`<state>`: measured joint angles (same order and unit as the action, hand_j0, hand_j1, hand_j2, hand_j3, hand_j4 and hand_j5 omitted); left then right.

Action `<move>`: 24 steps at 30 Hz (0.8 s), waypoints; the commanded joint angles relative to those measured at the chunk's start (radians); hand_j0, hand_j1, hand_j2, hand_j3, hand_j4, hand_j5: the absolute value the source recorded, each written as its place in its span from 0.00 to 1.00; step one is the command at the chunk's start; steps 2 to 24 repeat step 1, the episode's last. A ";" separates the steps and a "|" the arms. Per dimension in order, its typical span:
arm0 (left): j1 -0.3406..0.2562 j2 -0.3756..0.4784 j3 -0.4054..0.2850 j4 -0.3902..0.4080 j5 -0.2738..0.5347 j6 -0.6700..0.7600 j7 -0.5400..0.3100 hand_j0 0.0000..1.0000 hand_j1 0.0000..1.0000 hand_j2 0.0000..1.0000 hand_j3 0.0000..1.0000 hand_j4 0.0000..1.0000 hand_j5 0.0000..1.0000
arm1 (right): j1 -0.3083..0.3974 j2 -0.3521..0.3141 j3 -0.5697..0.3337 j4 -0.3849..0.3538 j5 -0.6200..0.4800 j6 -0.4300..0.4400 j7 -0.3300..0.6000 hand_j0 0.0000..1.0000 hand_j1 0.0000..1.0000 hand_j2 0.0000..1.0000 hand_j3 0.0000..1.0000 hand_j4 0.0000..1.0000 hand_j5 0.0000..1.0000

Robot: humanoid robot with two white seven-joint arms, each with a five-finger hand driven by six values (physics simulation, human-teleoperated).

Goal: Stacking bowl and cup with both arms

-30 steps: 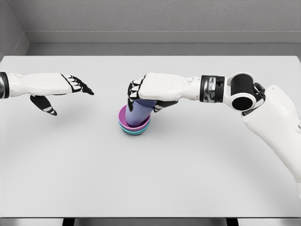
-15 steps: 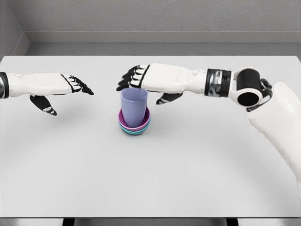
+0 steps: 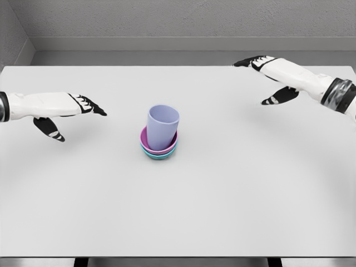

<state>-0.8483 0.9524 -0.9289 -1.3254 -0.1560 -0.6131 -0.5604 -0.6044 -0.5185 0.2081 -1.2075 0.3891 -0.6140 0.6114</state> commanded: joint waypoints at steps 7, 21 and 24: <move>0.000 0.002 0.001 0.002 0.007 0.002 0.000 1.00 1.00 1.00 1.00 1.00 1.00 | 0.000 -0.015 -0.039 0.028 -0.010 0.003 -0.001 1.00 1.00 1.00 1.00 1.00 1.00; 0.000 0.002 0.001 0.002 0.007 0.002 0.000 1.00 1.00 1.00 1.00 1.00 1.00 | 0.000 -0.015 -0.039 0.028 -0.010 0.003 -0.001 1.00 1.00 1.00 1.00 1.00 1.00; 0.000 0.002 0.001 0.002 0.007 0.002 0.000 1.00 1.00 1.00 1.00 1.00 1.00 | 0.000 -0.015 -0.039 0.028 -0.010 0.003 -0.001 1.00 1.00 1.00 1.00 1.00 1.00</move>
